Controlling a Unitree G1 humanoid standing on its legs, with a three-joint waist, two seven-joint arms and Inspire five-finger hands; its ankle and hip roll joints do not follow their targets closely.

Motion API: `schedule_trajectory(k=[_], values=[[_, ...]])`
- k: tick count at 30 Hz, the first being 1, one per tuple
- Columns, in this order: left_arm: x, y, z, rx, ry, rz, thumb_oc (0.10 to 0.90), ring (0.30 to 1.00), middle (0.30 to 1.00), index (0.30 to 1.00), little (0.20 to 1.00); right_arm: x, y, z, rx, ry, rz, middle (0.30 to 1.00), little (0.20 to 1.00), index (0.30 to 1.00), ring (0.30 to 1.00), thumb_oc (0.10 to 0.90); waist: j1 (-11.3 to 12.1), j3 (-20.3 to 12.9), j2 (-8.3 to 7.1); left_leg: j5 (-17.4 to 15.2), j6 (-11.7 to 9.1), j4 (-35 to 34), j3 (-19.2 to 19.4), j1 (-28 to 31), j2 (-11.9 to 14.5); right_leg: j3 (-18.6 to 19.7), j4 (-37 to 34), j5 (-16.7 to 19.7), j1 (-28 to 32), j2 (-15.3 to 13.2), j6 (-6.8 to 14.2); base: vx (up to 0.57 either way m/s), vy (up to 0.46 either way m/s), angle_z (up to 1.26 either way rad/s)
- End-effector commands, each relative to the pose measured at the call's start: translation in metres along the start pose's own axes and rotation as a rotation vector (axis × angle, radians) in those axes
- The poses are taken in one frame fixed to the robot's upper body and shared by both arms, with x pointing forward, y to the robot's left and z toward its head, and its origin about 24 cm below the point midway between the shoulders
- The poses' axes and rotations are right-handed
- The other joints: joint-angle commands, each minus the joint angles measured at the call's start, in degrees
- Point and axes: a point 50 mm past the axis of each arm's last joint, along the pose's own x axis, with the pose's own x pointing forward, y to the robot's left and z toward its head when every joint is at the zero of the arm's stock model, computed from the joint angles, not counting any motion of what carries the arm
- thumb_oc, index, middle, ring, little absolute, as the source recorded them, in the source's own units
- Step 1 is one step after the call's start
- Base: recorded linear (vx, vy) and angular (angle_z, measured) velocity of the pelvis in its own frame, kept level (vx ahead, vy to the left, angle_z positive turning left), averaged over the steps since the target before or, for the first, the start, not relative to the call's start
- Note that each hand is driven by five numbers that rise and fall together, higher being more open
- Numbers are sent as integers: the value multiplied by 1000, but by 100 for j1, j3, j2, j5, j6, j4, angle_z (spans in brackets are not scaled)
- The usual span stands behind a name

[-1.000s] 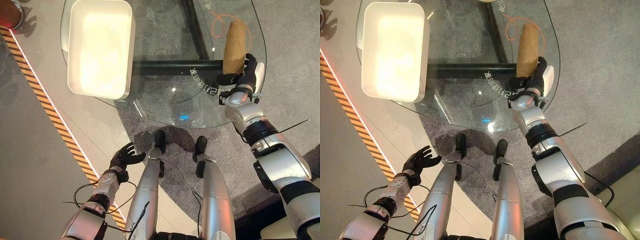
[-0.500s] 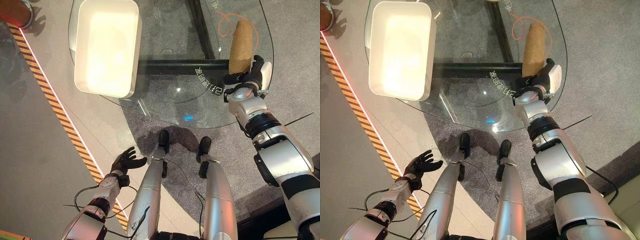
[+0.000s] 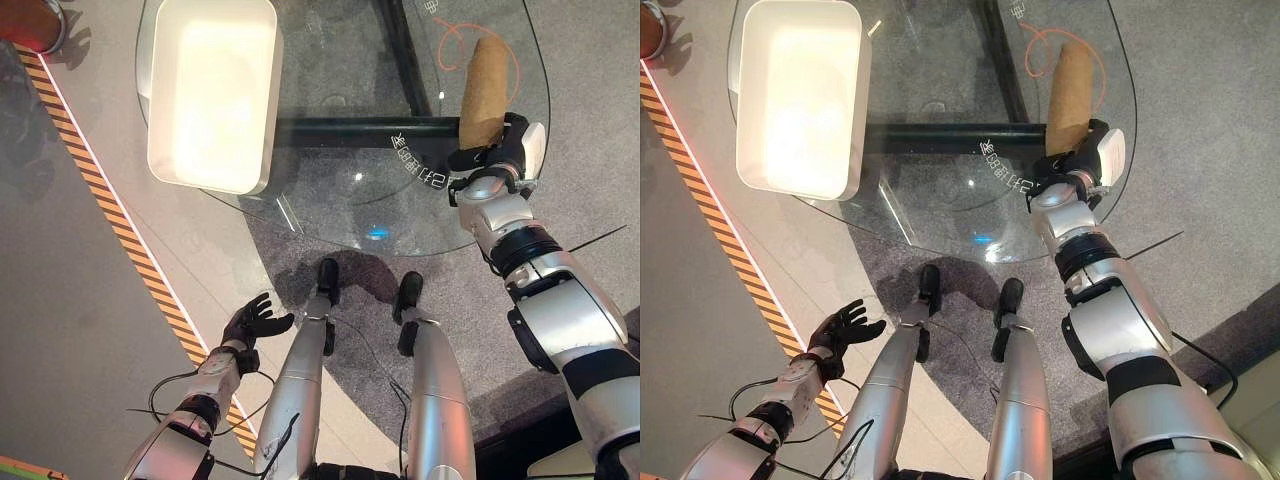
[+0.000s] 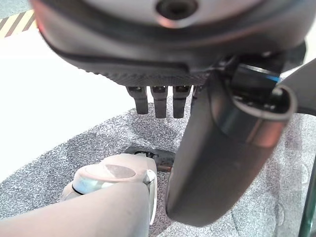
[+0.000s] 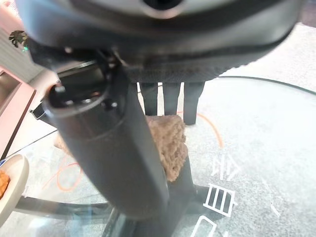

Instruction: Wipe the table with a cloth and put it in the basket.

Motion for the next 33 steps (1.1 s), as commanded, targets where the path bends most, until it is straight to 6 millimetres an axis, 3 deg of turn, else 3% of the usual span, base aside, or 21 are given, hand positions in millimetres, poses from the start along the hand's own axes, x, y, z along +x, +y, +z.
schedule_trajectory(k=[1, 12, 18, 26, 33], values=[[-8, -7, -22, -22, 39, -20, 800, 900, 900, 900, 900, 9, -20, 37, -16, -141, -64, 300, 200, 300, 300, 100, 50, -130, 349, -447, 250, 397, 216, -100, -369, -339, -355, 55, 44, 177, -24, 0, 0, 0], [-6, -10, -21, -33, 34, -18, 800, 900, 900, 900, 900, 11, -24, 37, -33, -153, -64, 300, 200, 300, 300, 100, 24, -130, 396, -441, 251, 411, 234, -182, -354, -321, -305, 57, -81, 187, -7, 0, 0, 0], [-7, -11, -20, -33, 29, -23, 800, 900, 900, 900, 900, 7, -20, 49, -120, -260, -42, 300, 200, 300, 300, 100, 25, -130, 399, -422, 243, 368, 227, -170, -368, -341, -357, 87, -69, 186, 5, 0, 0, 0], [-6, -12, -18, -24, 23, -30, 800, 900, 900, 900, 900, -10, -1, 71, -252, -470, 73, 300, 200, 300, 300, 100, 37, -130, 384, -383, 228, 309, 206, -149, -394, -370, -416, 105, -44, 180, 4, 0, 0, 0], [-5, -14, -15, -16, 17, -38, 800, 900, 900, 900, 900, -44, 34, 84, -374, -687, 267, 300, 200, 300, 300, 100, 54, -130, 390, -371, 219, 310, 197, -143, -417, -392, -398, 84, -45, 154, 9, 0, 0, 0]])
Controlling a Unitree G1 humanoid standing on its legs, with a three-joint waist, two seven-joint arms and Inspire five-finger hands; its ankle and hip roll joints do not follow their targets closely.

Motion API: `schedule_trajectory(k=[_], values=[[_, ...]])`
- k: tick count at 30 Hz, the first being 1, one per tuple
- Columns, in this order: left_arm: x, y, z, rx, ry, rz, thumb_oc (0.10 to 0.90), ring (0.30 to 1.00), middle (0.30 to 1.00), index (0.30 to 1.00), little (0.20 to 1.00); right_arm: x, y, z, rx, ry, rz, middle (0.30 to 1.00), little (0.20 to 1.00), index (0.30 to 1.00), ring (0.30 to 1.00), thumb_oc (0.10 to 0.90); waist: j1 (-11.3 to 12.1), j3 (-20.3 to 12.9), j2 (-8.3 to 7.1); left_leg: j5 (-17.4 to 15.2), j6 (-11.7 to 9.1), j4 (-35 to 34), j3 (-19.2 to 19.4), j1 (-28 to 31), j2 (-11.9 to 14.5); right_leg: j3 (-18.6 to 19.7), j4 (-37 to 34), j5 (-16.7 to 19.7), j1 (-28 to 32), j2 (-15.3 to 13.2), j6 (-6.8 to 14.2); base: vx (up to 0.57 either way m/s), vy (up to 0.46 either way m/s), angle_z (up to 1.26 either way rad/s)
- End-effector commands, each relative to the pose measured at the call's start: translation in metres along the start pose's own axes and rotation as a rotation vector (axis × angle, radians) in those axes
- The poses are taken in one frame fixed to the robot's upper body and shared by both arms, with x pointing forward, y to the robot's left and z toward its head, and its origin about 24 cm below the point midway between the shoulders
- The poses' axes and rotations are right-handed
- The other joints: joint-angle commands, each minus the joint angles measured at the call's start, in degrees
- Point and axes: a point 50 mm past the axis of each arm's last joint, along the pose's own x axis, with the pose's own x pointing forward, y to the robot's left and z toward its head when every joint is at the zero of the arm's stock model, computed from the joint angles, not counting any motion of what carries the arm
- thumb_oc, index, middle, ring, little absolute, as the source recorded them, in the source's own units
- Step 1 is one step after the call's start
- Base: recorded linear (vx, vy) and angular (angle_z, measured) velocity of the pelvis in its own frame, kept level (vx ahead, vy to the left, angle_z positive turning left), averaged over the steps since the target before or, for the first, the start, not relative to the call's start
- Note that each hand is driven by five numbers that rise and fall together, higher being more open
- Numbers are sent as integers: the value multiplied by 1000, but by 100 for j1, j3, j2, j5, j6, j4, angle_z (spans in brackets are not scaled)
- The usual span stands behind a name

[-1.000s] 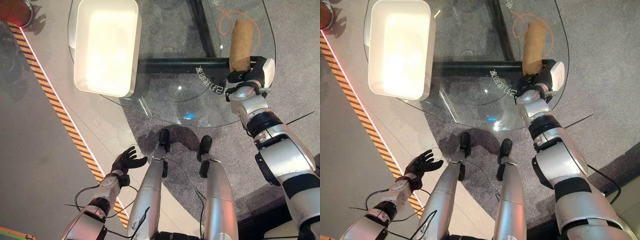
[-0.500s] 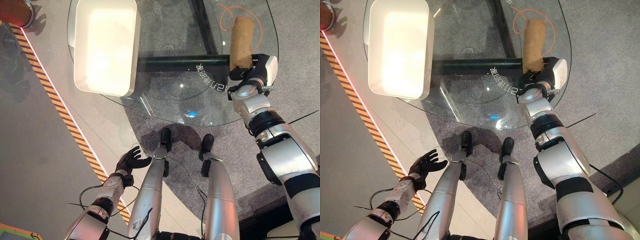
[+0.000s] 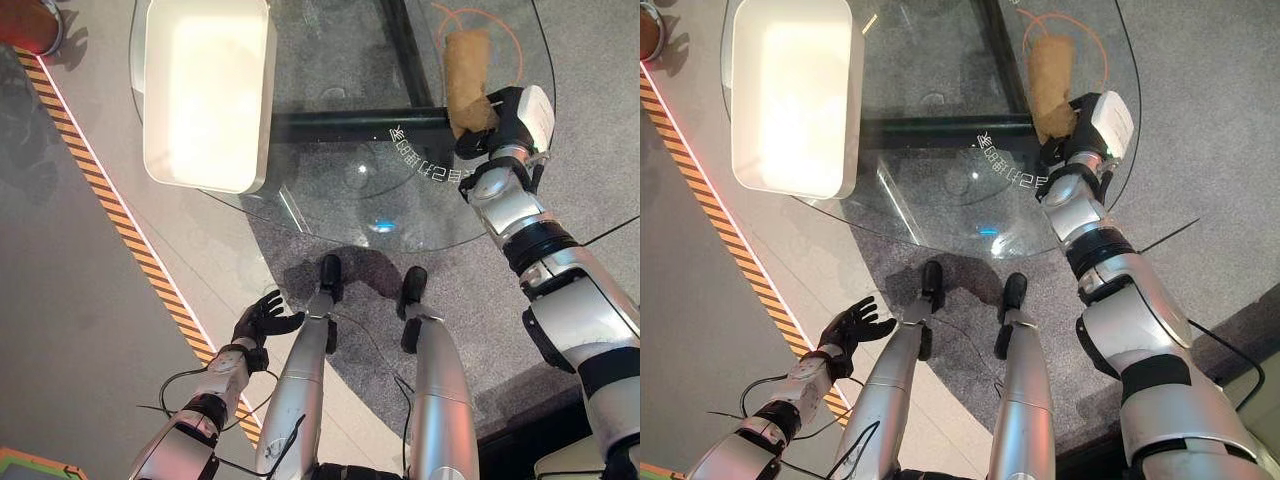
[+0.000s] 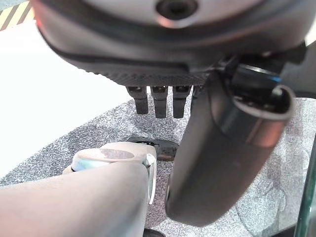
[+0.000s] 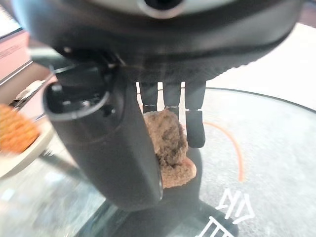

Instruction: Wipe the table with a cloth and put it in the basket.

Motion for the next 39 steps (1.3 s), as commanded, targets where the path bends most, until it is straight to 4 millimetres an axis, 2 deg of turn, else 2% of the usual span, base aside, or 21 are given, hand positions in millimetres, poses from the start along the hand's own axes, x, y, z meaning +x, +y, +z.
schedule_trajectory(k=[1, 12, 19, 31, 36, 39], values=[[-7, 2, -15, -22, 29, 14, 800, 900, 900, 900, 900, -20, 10, 85, -8, -416, 112, 300, 200, 300, 300, 100, 93, -131, 280, -426, 263, 408, 210, -43, -432, -389, -433, 86, 103, 134, 13, 0, 0, 0], [-5, -1, -13, -22, 22, 14, 800, 900, 900, 900, 900, -63, 55, 105, -41, -608, 364, 300, 200, 300, 300, 100, 86, -131, 250, -381, 258, 333, 193, -39, -472, -388, -531, 115, 106, 153, 20, -1, -3, 3], [-4, -4, -9, -21, 17, 12, 800, 900, 900, 900, 900, -87, 77, 108, -79, -685, 506, 300, 200, 300, 300, 100, 61, -131, 224, -361, 245, 314, 220, -30, -467, -384, -557, 134, 107, 144, 39, -2, -2, 1], [-2, -6, -6, -16, 16, 11, 800, 900, 900, 900, 900, -102, 95, 97, -140, -706, 628, 300, 200, 300, 300, 100, 34, -131, 208, -337, 221, 265, 267, -3, -449, -414, -619, 156, 134, 109, 61, 0, 0, 0], [-1, -6, -5, -19, 15, 10, 800, 900, 900, 900, 900, -99, 94, 94, -147, -695, 591, 300, 200, 300, 300, 100, 22, -131, 215, -322, 220, 245, 274, 13, -445, -411, -614, 171, 130, 108, 70, 0, 0, 0], [0, -6, -4, -19, 16, 9, 800, 900, 900, 900, 900, -90, 87, 92, -137, -664, 519, 300, 200, 300, 300, 100, 26, -131, 229, -319, 220, 246, 271, 17, -446, -415, -606, 179, 127, 98, 74, 0, 0, 0]])
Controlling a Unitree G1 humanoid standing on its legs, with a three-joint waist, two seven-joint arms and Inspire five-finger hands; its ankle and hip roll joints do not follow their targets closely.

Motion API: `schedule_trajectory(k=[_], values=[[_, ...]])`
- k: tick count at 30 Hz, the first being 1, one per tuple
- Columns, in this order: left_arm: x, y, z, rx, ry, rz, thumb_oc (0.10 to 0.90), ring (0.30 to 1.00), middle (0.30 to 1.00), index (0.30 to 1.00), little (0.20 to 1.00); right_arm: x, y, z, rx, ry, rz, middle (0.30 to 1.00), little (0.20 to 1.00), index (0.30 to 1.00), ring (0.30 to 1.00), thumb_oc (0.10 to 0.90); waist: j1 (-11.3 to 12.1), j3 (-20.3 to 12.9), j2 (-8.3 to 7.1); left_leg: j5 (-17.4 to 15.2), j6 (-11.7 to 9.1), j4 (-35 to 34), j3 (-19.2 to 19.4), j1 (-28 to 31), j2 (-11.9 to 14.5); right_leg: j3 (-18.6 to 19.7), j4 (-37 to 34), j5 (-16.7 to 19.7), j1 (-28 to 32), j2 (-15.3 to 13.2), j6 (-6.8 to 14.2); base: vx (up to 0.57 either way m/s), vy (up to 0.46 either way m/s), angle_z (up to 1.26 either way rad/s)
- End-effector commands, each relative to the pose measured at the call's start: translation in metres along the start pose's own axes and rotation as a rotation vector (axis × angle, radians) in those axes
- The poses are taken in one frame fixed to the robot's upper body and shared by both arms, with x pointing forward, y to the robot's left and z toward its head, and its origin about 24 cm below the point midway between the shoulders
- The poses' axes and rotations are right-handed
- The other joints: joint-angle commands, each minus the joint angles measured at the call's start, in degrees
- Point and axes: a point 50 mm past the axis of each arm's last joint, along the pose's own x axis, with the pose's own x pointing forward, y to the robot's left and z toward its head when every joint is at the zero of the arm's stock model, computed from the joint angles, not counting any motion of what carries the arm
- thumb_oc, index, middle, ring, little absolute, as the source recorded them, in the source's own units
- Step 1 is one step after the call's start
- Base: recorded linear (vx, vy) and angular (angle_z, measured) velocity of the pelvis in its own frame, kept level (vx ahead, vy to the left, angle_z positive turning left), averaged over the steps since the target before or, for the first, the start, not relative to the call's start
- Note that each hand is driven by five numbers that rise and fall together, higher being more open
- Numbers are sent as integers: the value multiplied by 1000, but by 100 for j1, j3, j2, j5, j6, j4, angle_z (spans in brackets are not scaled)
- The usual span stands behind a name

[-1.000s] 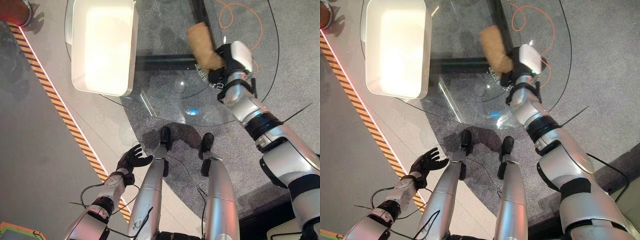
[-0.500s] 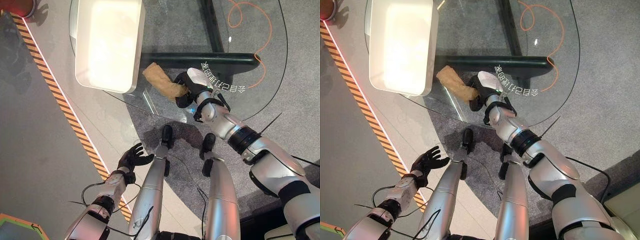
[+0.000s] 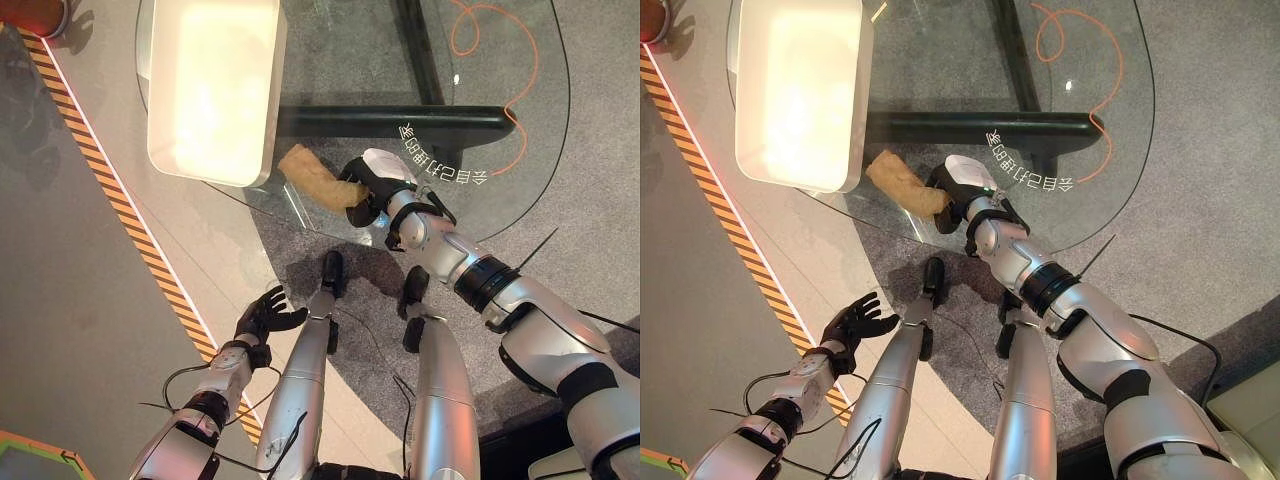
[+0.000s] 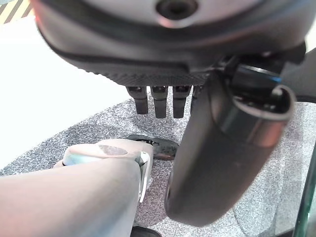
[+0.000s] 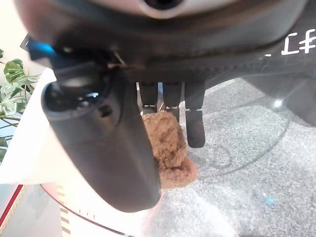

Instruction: Wipe the table with a cloth and put it in the basket.

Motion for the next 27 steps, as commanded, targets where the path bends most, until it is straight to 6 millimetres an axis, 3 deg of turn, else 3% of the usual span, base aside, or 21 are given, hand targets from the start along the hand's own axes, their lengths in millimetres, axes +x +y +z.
schedule_trajectory(k=[1, 4, 6, 7, 9, 11, 13, 19, 23, 27], values=[[-1, 0, -8, -14, 27, 18, 800, 900, 900, 900, 900, 2, -20, 44, 0, -196, -150, 300, 200, 300, 300, 100, -11, -131, 234, -468, 266, 465, 401, 9, -398, -269, -673, 259, 181, 153, 124, 0, 0, 0], [-1, 0, -8, -17, 29, 17, 800, 900, 900, 900, 900, 4, -35, 32, 5, -134, -274, 300, 200, 300, 300, 100, -12, -131, 254, -471, 271, 462, 408, 27, -391, -267, -669, 271, 187, 146, 124, 0, 0, 0], [-2, -1, -13, -21, 34, 13, 800, 900, 900, 900, 900, 4, -64, 12, 42, -40, -496, 300, 200, 300, 300, 100, -9, -131, 290, -485, 281, 459, 412, 41, -383, -248, -658, 283, 184, 152, 125, 0, 0, 0], [-3, -1, -13, -22, 34, 12, 800, 900, 900, 900, 900, 4, -66, 10, 45, -31, -518, 300, 200, 300, 300, 100, -8, -131, 293, -487, 282, 459, 413, 42, -382, -247, -657, 282, 184, 153, 125, 2, 21, 4], [-4, -2, -17, -26, 36, 12, 800, 900, 900, 900, 900, -1, -94, -10, 113, 71, -706, 300, 200, 300, 300, 100, 6, -131, 310, -501, 291, 455, 415, 38, -366, -251, -652, 300, 181, 156, 139, 3, 8, 2], [-5, -2, -19, -28, 37, 12, 800, 900, 900, 900, 900, -3, -104, -18, 143, 118, -770, 300, 200, 300, 300, 100, 13, -131, 317, -508, 297, 454, 421, 38, -357, -255, -654, 311, 177, 156, 144, 0, 0, 0], [-6, -2, -21, -32, 35, 13, 800, 900, 900, 900, 900, -12, -130, -40, 192, 211, -915, 300, 200, 300, 300, 100, 20, -131, 324, -541, 314, 473, 399, 1, -350, -256, -638, 320, 138, 155, 153, 0, 0, 0], [-8, 4, -22, -51, 34, 26, 800, 900, 900, 900, 900, -35, -161, -77, 250, 353, -1121, 300, 200, 300, 300, 100, -32, -131, 334, -596, 349, 506, 411, -28, -341, -241, -602, 299, 88, 164, 145, 1, 5, 0], [-9, 10, -22, -64, 36, 37, 800, 900, 900, 900, 900, -54, -172, -106, 261, 450, -1213, 300, 200, 300, 300, 100, -91, -131, 339, -639, 368, 541, 431, -58, -327, -214, -579, 270, 50, 162, 143, 8, 19, -2], [-9, 14, -21, -67, 34, 41, 800, 900, 900, 900, 900, -65, -175, -122, 268, 515, -1252, 300, 200, 300, 300, 100, -122, -131, 328, -652, 382, 560, 436, -90, -326, -205, -590, 282, 19, 166, 142, 1, 2, -1]])
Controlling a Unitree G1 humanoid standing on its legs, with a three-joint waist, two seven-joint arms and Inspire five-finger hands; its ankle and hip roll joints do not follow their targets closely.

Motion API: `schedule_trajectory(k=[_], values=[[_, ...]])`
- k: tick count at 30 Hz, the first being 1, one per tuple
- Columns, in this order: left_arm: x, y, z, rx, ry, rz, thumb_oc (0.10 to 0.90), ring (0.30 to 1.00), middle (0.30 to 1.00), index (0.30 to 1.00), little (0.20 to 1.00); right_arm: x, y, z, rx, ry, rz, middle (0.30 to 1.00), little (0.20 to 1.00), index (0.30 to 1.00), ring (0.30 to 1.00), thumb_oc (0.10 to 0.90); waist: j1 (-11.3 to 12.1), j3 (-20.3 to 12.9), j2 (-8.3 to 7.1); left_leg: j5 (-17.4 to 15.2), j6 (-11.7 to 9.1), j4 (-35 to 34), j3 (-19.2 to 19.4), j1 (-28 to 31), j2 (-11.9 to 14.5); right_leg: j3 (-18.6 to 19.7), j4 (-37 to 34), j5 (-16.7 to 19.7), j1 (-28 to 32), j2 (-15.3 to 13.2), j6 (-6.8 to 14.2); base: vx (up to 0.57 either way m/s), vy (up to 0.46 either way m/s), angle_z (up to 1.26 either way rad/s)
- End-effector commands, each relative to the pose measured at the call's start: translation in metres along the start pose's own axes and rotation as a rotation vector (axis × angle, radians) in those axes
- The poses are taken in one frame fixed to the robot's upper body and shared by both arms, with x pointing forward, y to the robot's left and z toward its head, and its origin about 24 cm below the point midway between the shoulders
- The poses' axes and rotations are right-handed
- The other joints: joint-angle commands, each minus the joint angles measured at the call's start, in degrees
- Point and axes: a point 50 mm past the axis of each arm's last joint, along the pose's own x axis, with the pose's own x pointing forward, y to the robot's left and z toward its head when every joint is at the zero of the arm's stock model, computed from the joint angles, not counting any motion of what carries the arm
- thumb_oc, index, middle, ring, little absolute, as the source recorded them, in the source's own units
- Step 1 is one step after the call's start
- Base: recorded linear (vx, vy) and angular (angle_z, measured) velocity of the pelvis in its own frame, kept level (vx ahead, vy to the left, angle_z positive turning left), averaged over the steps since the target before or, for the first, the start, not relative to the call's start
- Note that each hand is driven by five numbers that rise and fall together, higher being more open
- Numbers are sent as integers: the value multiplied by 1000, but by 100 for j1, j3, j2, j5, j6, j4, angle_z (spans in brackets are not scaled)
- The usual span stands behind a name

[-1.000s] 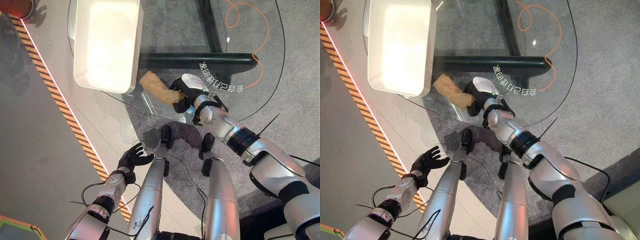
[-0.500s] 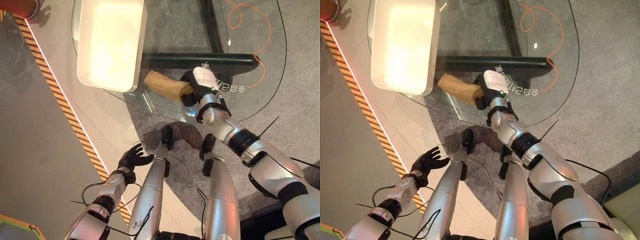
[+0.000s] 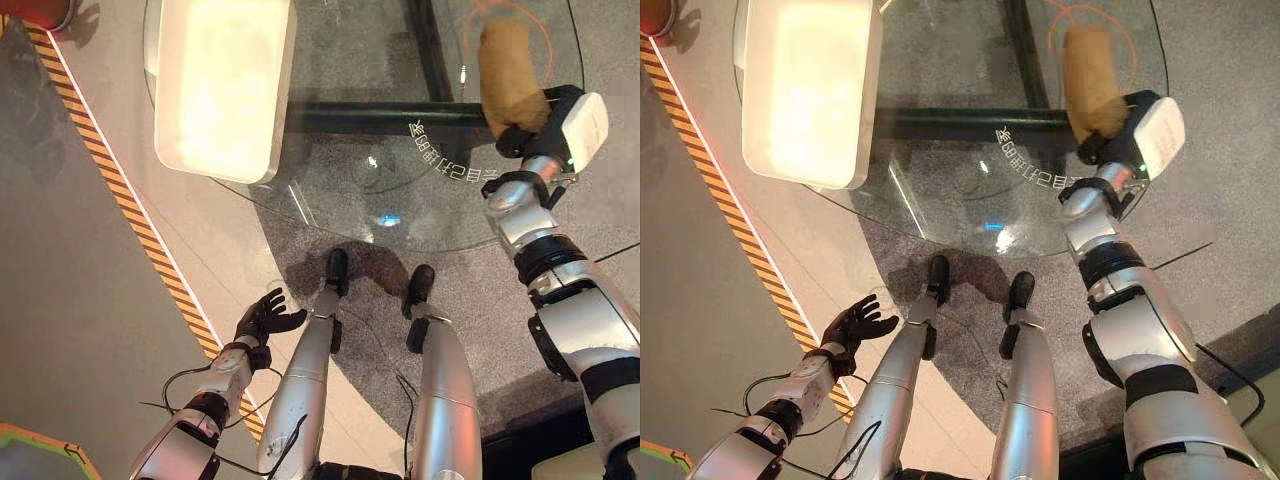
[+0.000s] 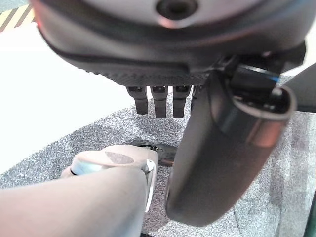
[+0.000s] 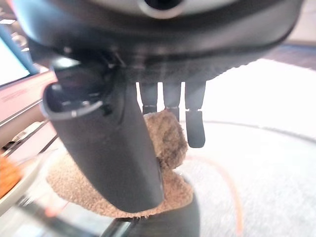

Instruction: Wipe the table with a cloth and put it in the basket.

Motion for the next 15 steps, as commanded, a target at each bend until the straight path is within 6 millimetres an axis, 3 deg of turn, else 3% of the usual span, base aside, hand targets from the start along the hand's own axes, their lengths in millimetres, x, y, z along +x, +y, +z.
schedule_trajectory(k=[1, 7, 15], values=[[-9, 13, -18, -47, 27, 36, 800, 900, 900, 900, 900, 39, -59, 23, 81, -65, -281, 300, 200, 300, 300, 100, -100, -132, 298, -694, 306, 570, 418, -36, -261, -225, -473, 225, 35, 235, 85, 0, 0, 0], [-10, 19, -17, -46, 25, 38, 800, 900, 900, 900, 900, 43, -66, 7, 100, -4, -292, 300, 200, 300, 300, 100, -107, -132, 278, -713, 322, 587, 416, -64, -250, -227, -479, 215, 31, 251, 78, 0, 0, 0], [-9, 20, -13, -39, 23, 36, 800, 900, 900, 900, 900, 40, -57, 23, 118, -84, -214, 300, 200, 300, 300, 100, -94, -132, 265, -703, 323, 597, 388, -79, -268, -236, -481, 208, 33, 264, 66, 0, 0, 0]])
